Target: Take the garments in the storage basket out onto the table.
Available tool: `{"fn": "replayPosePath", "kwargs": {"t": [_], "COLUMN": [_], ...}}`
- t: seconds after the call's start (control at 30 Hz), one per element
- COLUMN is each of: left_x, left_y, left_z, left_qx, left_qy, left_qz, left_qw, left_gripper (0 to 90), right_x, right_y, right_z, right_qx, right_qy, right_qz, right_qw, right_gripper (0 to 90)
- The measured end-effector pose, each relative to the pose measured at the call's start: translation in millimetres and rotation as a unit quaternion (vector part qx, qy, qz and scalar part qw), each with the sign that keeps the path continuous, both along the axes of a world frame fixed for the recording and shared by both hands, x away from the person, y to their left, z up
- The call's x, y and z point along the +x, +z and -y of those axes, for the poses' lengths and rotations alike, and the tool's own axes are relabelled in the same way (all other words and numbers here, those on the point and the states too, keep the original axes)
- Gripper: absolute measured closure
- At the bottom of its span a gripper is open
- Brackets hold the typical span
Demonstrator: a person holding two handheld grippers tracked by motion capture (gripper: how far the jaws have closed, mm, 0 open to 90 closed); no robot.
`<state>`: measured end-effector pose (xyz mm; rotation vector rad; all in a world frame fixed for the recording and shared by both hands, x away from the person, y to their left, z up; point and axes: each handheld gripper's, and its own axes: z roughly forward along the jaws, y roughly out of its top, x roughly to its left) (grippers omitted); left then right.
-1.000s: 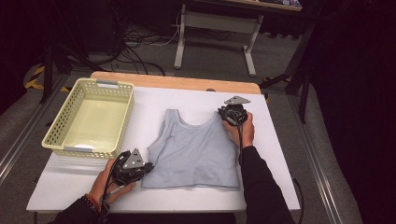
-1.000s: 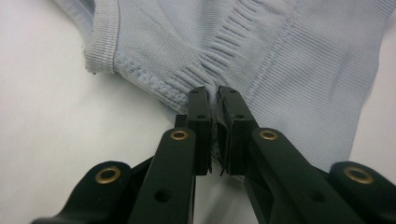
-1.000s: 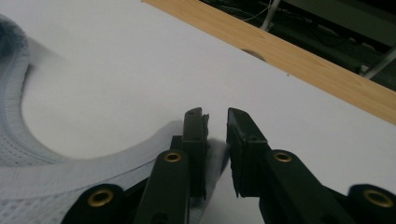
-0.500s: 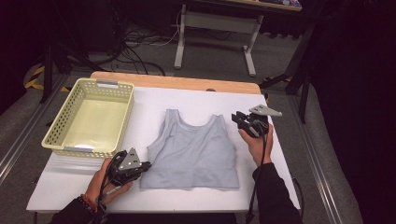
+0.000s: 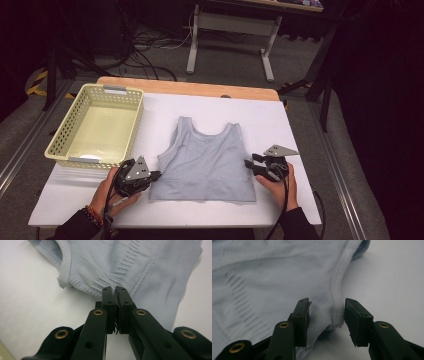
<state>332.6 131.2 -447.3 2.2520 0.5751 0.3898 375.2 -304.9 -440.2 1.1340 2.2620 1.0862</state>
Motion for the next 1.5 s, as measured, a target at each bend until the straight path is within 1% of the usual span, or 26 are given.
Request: {"fn": "replayPosePath", "kwargs": {"t": [0.13, 0.23, 0.43, 0.5, 0.57, 0.6, 0.63, 0.67, 0.7, 0.73, 0.77, 0.9, 0.93, 0.97, 1.03, 1.07, 1.13, 1.17, 1.2, 1.27, 1.33, 1.37, 1.4, 1.43, 1.47, 1.5], "left_x": [1.5, 1.7, 4.7, 6.1, 6.3, 7.0, 8.2, 8.2, 10.6, 10.6, 12.6, 14.8, 15.0, 15.6, 15.4, 15.4, 14.4, 13.8, 12.2, 11.6, 10.5, 10.2, 9.8, 9.6, 9.6, 8.9], "left_y": [-3.6, -7.6, -11.7, -11.4, -10.5, -9.0, -6.1, -6.1, -2.7, -2.7, 1.9, 5.1, 4.4, 3.9, 1.4, 1.4, 0.3, 0.5, 0.5, 1.2, 3.1, 3.9, 3.9, 4.6, 4.6, 6.7], "left_z": [5.9, 11.0, 15.7, 19.2, 20.0, 20.7, 21.6, 21.6, 22.5, 22.5, 25.7, 29.5, 29.4, 28.5, 25.2, 25.2, 23.5, 22.6, 21.8, 20.7, 18.6, 16.9, 16.6, 15.9, 15.9, 13.4], "left_qx": [0.008, 0.014, 0.022, 0.020, 0.018, 0.014, 0.007, 0.007, -0.004, -0.004, -0.013, -0.008, -0.012, -0.009, -0.008, -0.008, -0.008, -0.005, -0.004, -0.003, -0.005, -0.009, -0.009, -0.007, -0.007, -0.011], "left_qy": [-0.009, -0.015, -0.017, -0.020, -0.018, -0.018, -0.016, -0.016, -0.016, -0.016, -0.013, -0.016, -0.014, -0.015, -0.009, -0.009, -0.009, -0.010, -0.008, -0.008, -0.006, -0.003, -0.002, -0.002, -0.002, -0.001], "left_qz": [-0.004, -0.007, -0.013, -0.008, -0.005, 0.000, 0.007, 0.007, 0.010, 0.010, 0.019, 0.027, 0.022, 0.023, 0.018, 0.018, 0.017, 0.020, 0.018, 0.020, 0.025, 0.024, 0.026, 0.030, 0.030, 0.030], "left_qw": [0.9999, 0.9998, 0.9995, 0.9996, 0.9997, 0.9997, 0.9998, 0.9998, 0.9998, 0.9998, 0.9996, 0.9995, 0.9996, 0.9996, 0.9998, 0.9998, 0.9998, 0.9997, 0.9998, 0.9998, 0.9997, 0.9997, 0.9996, 0.9995, 0.9995, 0.9995], "left_gripper": [86.9, 86.8, 86.3, 86.4, 86.4, 86.5, 86.5, 86.6, 86.7, 86.7, 86.7, 86.7, 86.7, 86.6, 86.3, 86.3, 86.4, 86.6, 86.8, 86.9, 87.2, 87.1, 87.1, 87.2, 87.2, 87.3], "right_x": [2.1, 4.4, 1.8, -0.8, -1.5, -4.4, -5.9, -5.9, -8.9, -9.8, -10.8, -10.4, -10.3, -10.1, -9.8, -9.8, -10.3, -11.5, -15.2, -16.5, -24.6, -30.6, -34.3, -37.8, -37.8, -43.6], "right_y": [-8.6, -14.3, -13.9, -11.5, -9.9, -2.6, 2.1, 2.1, 11.7, 14.7, 18.6, 23.4, 23.8, 23.0, 19.4, 19.4, 17.2, 17.1, 18.2, 18.9, 23.3, 24.7, 24.4, 23.3, 23.3, 19.2], "right_z": [2.9, 5.6, 3.1, 3.7, 3.9, 5.9, 7.9, 7.9, 13.6, 15.6, 18.9, 22.9, 22.6, 21.4, 19.6, 19.6, 23.0, 24.1, 27.0, 27.6, 29.1, 27.7, 25.3, 21.7, 21.7, 11.9], "right_qx": [-0.009, -0.006, -0.008, -0.013, -0.015, -0.021, -0.016, -0.016, -0.005, -0.002, 0.003, 0.008, 0.010, 0.010, -0.008, -0.008, 0.001, 0.003, 0.007, 0.008, 0.020, 0.035, 0.042, 0.041, 0.041, 0.023], "right_qy": [-0.007, -0.012, -0.008, -0.010, -0.010, -0.019, -0.025, -0.025, -0.042, -0.049, -0.062, -0.077, -0.079, -0.079, -0.094, -0.094, -0.095, -0.097, -0.095, -0.095, -0.090, -0.069, -0.056, -0.039, -0.039, -0.007], "right_qz": [-0.011, -0.032, -0.035, -0.025, -0.022, 0.001, 0.011, 0.011, 0.036, 0.043, 0.055, 0.070, 0.072, 0.074, 0.076, 0.076, 0.067, 0.067, 0.075, 0.079, 0.098, 0.102, 0.101, 0.098, 0.098, 0.090], "right_qw": [0.9999, 0.9994, 0.9993, 0.9996, 0.9996, 0.9996, 0.9995, 0.9995, 0.9985, 0.9979, 0.9965, 0.9945, 0.9942, 0.9941, 0.9926, 0.9926, 0.9932, 0.9930, 0.9926, 0.9922, 0.9909, 0.9918, 0.9925, 0.9936, 0.9936, 0.9957], "right_gripper": [54.1, 53.2, 64.7, 74.4, 75.4, 77.6, 77.8, 77.8, 78.1, 78.1, 78.1, 77.7, 76.9, 74.2, 60.5, 60.5, 54.4, 54.0, 53.7, 54.0, 61.9, 70.0, 74.2, 80.4, 80.4, 86.6]}}
